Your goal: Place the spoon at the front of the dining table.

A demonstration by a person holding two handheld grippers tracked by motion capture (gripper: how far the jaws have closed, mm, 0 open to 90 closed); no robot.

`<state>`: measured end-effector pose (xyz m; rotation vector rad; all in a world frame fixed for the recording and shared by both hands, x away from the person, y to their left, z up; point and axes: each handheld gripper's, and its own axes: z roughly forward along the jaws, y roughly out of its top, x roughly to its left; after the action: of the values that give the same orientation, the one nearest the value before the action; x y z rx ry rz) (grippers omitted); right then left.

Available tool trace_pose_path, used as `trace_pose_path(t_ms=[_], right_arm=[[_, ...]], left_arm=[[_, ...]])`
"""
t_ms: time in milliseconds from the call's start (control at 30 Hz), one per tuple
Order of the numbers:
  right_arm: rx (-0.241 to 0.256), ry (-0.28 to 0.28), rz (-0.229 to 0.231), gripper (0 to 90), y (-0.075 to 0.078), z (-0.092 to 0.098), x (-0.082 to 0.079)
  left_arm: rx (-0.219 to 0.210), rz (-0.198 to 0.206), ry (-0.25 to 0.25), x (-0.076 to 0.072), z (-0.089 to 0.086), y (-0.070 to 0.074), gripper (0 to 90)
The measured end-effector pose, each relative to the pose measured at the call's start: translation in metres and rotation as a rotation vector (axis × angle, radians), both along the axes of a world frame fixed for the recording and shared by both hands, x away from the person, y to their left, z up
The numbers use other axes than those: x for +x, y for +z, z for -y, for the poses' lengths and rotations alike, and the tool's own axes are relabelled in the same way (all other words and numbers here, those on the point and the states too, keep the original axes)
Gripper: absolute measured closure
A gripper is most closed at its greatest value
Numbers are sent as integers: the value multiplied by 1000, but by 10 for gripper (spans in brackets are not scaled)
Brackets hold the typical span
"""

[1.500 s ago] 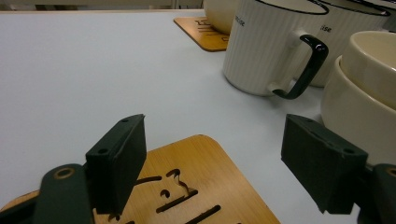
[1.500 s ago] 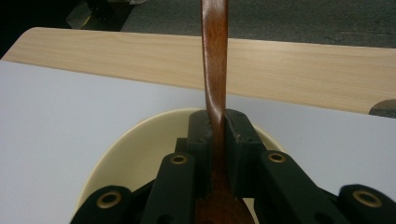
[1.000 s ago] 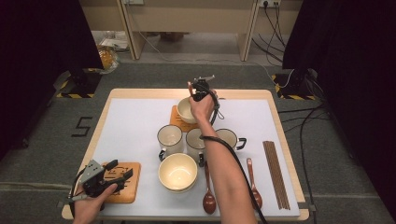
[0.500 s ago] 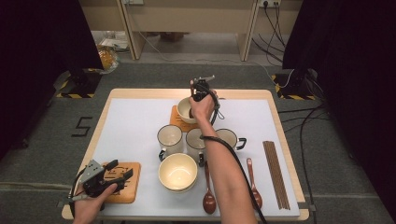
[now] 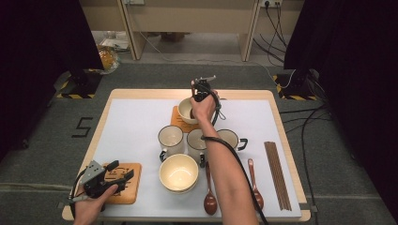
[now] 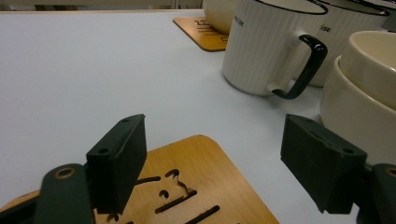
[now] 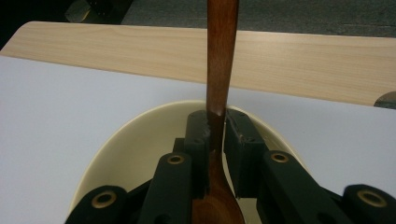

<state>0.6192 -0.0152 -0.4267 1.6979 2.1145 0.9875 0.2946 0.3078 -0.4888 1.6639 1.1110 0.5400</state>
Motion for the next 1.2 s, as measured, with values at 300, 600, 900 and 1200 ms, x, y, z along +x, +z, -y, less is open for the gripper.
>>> trace_pose_path(t_ms=[300,600,900,1200], right_arm=[[-4,1,-2,780,0,-1,-1],[-16,0,1,780,3,0,-3],[-8,-7,-4,780,3,6,-5],[21,8,13,775,10,6,-7]], left_arm=[[1,-1,-1,0,0,0,222],[2,-2,-1,0,0,0,222],[1,-2,-2,0,1,0,222],[2,-6,-4,0,1,0,222]])
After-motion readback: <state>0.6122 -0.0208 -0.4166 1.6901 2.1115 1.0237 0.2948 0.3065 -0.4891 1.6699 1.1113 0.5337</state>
